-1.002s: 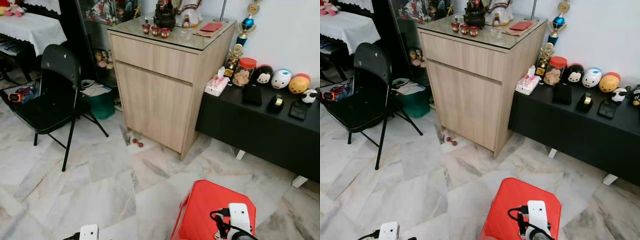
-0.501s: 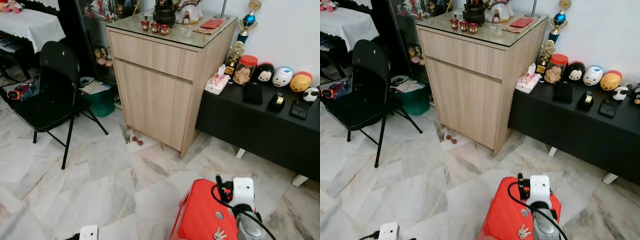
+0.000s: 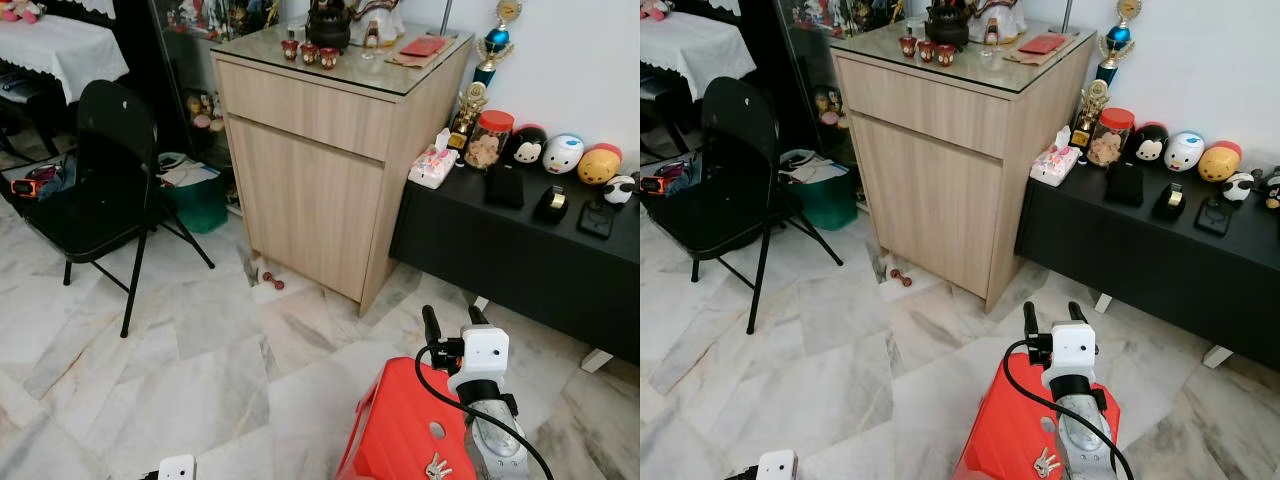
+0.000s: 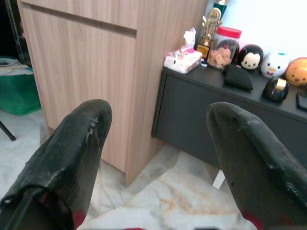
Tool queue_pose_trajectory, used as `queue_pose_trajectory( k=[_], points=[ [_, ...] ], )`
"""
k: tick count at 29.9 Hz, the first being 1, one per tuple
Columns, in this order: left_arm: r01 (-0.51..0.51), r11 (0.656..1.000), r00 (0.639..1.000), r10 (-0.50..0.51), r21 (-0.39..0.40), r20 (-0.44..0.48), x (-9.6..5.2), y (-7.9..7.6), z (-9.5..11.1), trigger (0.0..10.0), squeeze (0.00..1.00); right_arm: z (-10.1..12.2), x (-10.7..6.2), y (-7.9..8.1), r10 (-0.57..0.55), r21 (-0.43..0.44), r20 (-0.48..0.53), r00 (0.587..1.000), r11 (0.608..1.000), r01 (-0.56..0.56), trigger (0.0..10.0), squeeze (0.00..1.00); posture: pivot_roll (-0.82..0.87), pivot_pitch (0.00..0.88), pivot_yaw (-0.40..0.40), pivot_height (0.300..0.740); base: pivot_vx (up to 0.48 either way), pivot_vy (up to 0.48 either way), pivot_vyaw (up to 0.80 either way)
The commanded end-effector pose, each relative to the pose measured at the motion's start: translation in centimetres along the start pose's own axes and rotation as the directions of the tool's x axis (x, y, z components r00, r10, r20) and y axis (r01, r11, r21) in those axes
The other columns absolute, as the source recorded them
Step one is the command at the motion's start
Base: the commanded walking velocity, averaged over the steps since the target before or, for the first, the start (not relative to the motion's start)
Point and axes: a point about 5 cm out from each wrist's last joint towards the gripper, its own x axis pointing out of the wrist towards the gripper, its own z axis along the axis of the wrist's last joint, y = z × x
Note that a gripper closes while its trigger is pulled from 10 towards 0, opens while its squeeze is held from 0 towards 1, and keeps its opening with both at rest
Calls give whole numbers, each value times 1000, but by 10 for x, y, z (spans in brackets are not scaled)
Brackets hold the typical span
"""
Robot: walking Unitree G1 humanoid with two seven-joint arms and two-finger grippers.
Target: Hang keys on a hook
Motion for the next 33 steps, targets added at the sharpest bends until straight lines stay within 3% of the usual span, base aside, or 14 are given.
queue_pose_trajectory(
  k=[1, 5, 8, 29, 33],
  points=[
    [9, 1000, 1000, -9, 20, -4, -1, 0, -2, 10000, 0, -1, 0, -2, -29, 19, -21, 999, 999, 29, 10000, 0, 7, 0, -31, 740, 0, 0, 0],
    [7, 1000, 1000, -7, 21, -5, -1, 0, -3, 10000, 0, 3, 4, -3, -33, 21, -19, 999, 999, 34, 10000, 0, 8, 0, -31, 740, 0, 0, 0],
    [10, 1000, 1000, -10, 23, -6, -1, 0, -3, 10000, 0, -1, 10, -11, -102, 28, -88, 991, 994, 105, 10000, 0, 8, 0, -30, 740, 0, 0, 0],
    [4, 1000, 1000, -3, 21, -2, 0, 1, 1, 10000, 0, -3, 17, -5, -99, 36, -139, 985, 994, 105, 10000, 0, 16, 0, -29, 617, 0, 0, 0],
    [3, 1000, 1000, -3, 20, -4, 0, 1, 1, 10000, 0, -4, 18, -6, -107, 41, -151, 983, 993, 114, 10000, 0, 17, 0, -28, 617, 0, 0, 0]
  ],
)
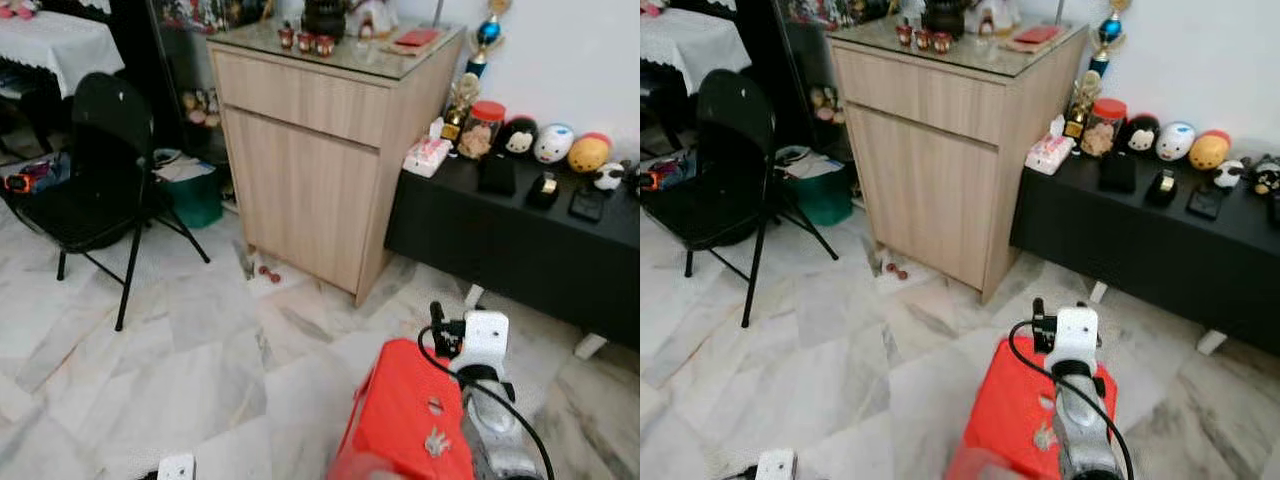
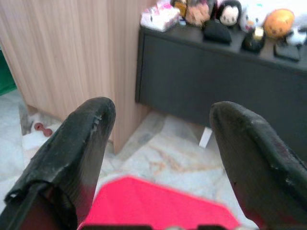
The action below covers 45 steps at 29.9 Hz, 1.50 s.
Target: Hang keys on a hook
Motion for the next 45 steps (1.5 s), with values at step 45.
queue_pose_trajectory(
  k=[45],
  points=[
    [17, 1000, 1000, -17, 7, -25, -1, -3, -5, 10000, 0, -54, -4, 8, 71, 18, -495, 866, 997, -71, 10000, 0, 25, 3, -21, 617, 34, 0, 0]
  ],
)
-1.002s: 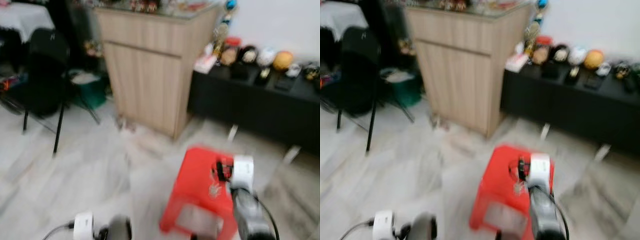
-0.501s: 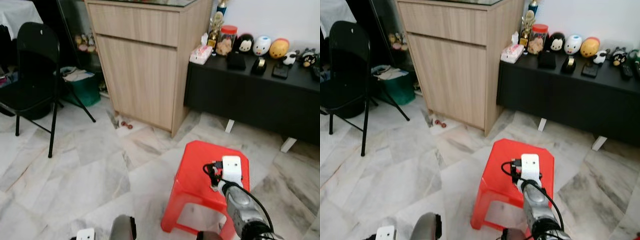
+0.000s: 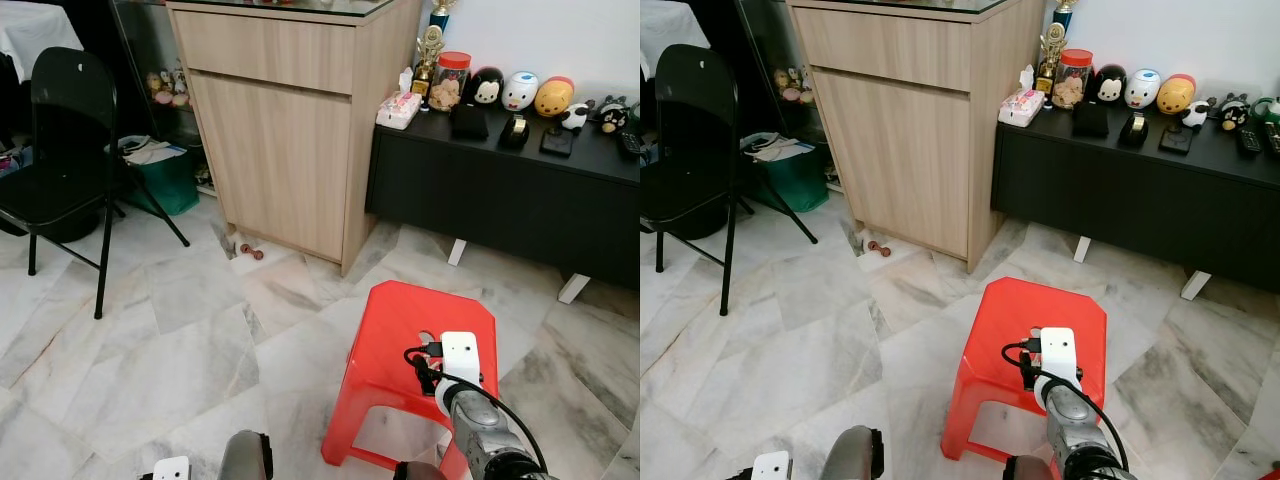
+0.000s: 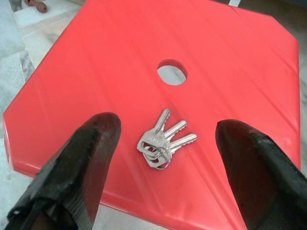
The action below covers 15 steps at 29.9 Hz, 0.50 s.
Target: Hang keys on a hook
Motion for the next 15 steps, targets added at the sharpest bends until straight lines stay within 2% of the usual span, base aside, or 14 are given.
queue_pose_trajectory(
  k=[1, 15],
  points=[
    [22, 1000, 1000, -22, 14, 1, 1, -4, 2, 10000, 0, -3, 0, 3, 8, 10, -9, 1000, 1000, -8, 10000, 0, 28, 1, -20, 617, 262, 0, 0],
    [11, 1000, 1000, -11, 20, 7, 1, -2, 3, 10000, 0, 1, 1, 6, 5, 25, 10, 1000, 1000, -5, 10000, 0, 62, 0, -5, 617, 265, 0, 0]
  ],
)
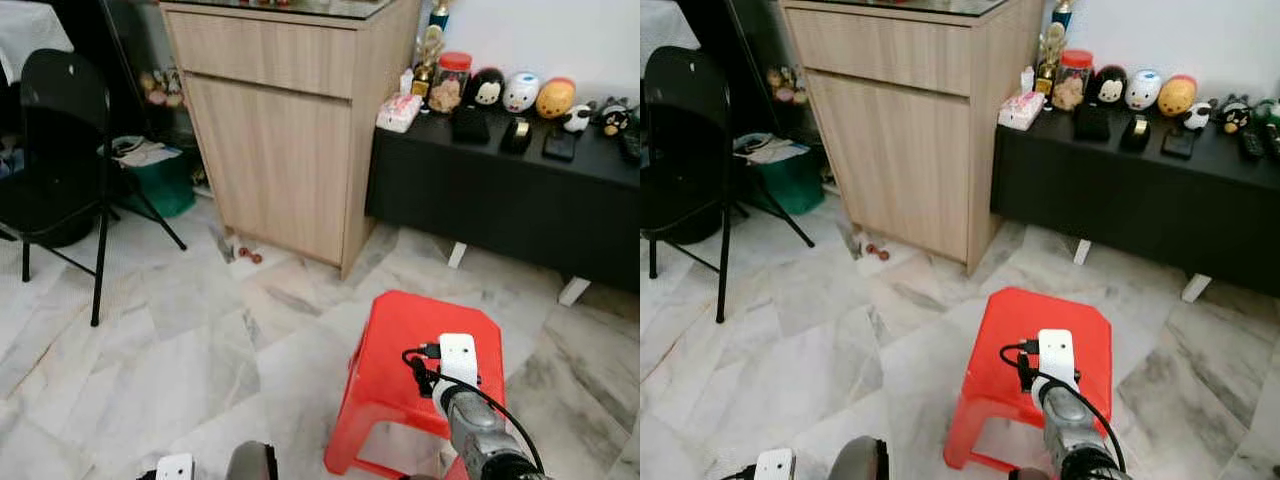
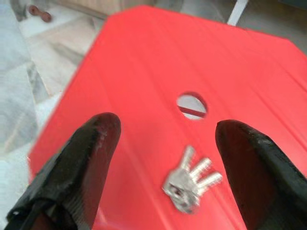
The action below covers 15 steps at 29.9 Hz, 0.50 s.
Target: Hang keys on a hook
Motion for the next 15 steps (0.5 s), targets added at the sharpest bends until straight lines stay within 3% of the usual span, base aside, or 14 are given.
queue_pose_trajectory(
  k=[1, 15],
  points=[
    [11, 1000, 1000, -11, 18, 4, 1, -2, 2, 10000, 0, -1, 0, -5, -16, 6, 0, 1000, 1000, 16, 10000, 0, 62, 0, -5, 617, 247, 0, 0],
    [10, 1000, 1000, -10, 20, 10, 1, -2, 4, 10000, 0, -7, -2, -7, -17, 1, -16, 1000, 1000, 17, 10000, 0, 53, 5, -14, 617, 17, 0, 0]
  ],
)
